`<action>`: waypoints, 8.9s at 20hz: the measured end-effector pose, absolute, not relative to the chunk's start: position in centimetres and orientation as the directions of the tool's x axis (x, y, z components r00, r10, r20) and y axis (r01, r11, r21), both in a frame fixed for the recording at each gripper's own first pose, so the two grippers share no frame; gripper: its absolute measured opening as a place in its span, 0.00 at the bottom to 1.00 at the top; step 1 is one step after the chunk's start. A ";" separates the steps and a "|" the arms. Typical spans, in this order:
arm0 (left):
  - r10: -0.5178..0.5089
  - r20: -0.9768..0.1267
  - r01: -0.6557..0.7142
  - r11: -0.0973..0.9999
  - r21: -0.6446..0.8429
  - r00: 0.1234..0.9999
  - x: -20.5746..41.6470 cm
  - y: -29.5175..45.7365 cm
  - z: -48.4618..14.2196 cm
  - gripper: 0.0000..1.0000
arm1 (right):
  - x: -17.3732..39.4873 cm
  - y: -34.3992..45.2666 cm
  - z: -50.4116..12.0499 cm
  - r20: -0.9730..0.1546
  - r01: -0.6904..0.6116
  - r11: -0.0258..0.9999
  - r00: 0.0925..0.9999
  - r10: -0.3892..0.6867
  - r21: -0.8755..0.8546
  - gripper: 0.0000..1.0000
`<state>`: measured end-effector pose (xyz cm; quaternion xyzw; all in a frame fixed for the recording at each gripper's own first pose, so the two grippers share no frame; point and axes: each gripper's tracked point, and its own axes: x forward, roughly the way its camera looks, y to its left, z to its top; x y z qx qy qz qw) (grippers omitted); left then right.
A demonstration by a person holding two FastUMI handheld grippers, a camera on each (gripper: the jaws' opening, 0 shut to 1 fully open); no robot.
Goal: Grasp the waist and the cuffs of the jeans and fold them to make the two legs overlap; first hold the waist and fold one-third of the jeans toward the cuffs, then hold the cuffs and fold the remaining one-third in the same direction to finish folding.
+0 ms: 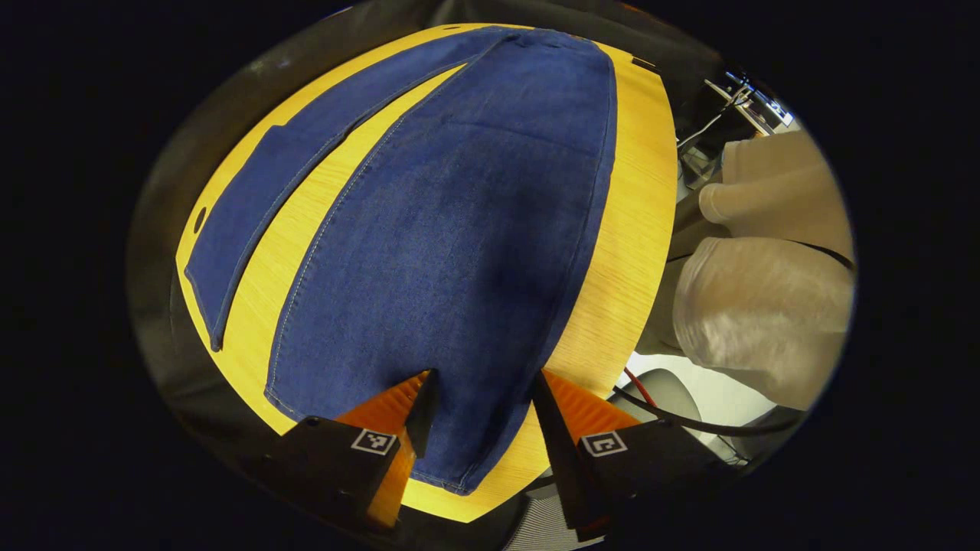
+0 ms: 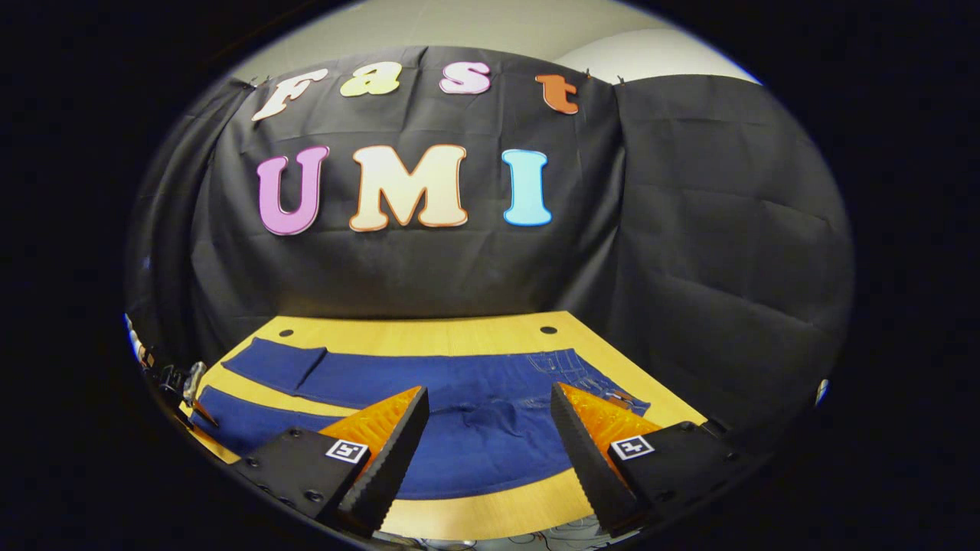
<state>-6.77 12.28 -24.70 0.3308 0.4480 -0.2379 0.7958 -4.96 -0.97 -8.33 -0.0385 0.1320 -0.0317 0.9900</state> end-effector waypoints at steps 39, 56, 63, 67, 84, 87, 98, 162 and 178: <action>-0.004 -0.913 0.593 0.761 0.261 0.407 -4.8 13.2 -24.2 0.00 | 0.1 -13.8 -31.8 -0.987 -0.880 0.452 0.161 -0.007 -0.146 0.97; -0.045 -0.908 0.566 0.795 0.220 0.416 -4.3 12.9 -24.0 0.00 | 1.4 -12.9 -31.6 -0.988 -0.756 0.645 0.151 0.012 -0.107 0.69; -0.077 -0.854 0.477 0.854 0.210 0.514 -4.1 12.9 -24.0 0.00 | 3.0 -12.1 -30.6 -0.928 -0.597 0.783 0.365 0.072 -0.174 0.16; -0.068 -0.762 0.320 0.929 0.188 0.644 -3.5 12.9 -23.8 0.00 | 3.0 -12.4 -30.6 -0.870 -0.401 0.904 0.487 0.074 -0.148 0.12; 0.001 -0.443 -0.128 0.958 -0.255 0.896 -1.5 12.4 -18.1 0.00 | 4.8 -11.7 -24.4 -0.712 -0.070 0.994 0.702 -0.009 -0.081 0.07; -0.024 -0.392 -0.110 0.942 -0.317 0.920 -0.7 12.4 -14.3 0.00 | 5.6 -11.4 -22.1 -0.697 -0.079 0.993 0.717 -0.008 -0.092 0.06; -0.079 -0.407 -0.040 0.960 -0.278 0.910 1.6 13.9 -2.3 0.00 | 13.1 -8.4 -13.2 -0.665 -0.123 0.980 0.747 -0.014 -0.159 0.03; 0.226 -0.421 -0.310 0.940 -0.143 0.879 24.8 29.5 1.5 0.96 | 23.5 -24.2 -26.9 -0.800 0.147 0.989 0.589 -0.109 -0.026 0.99; 0.217 -0.379 -0.326 0.911 -0.253 0.900 26.2 29.4 1.7 0.96 | 23.9 -21.7 -28.0 -0.796 0.091 0.992 0.605 0.013 0.085 0.23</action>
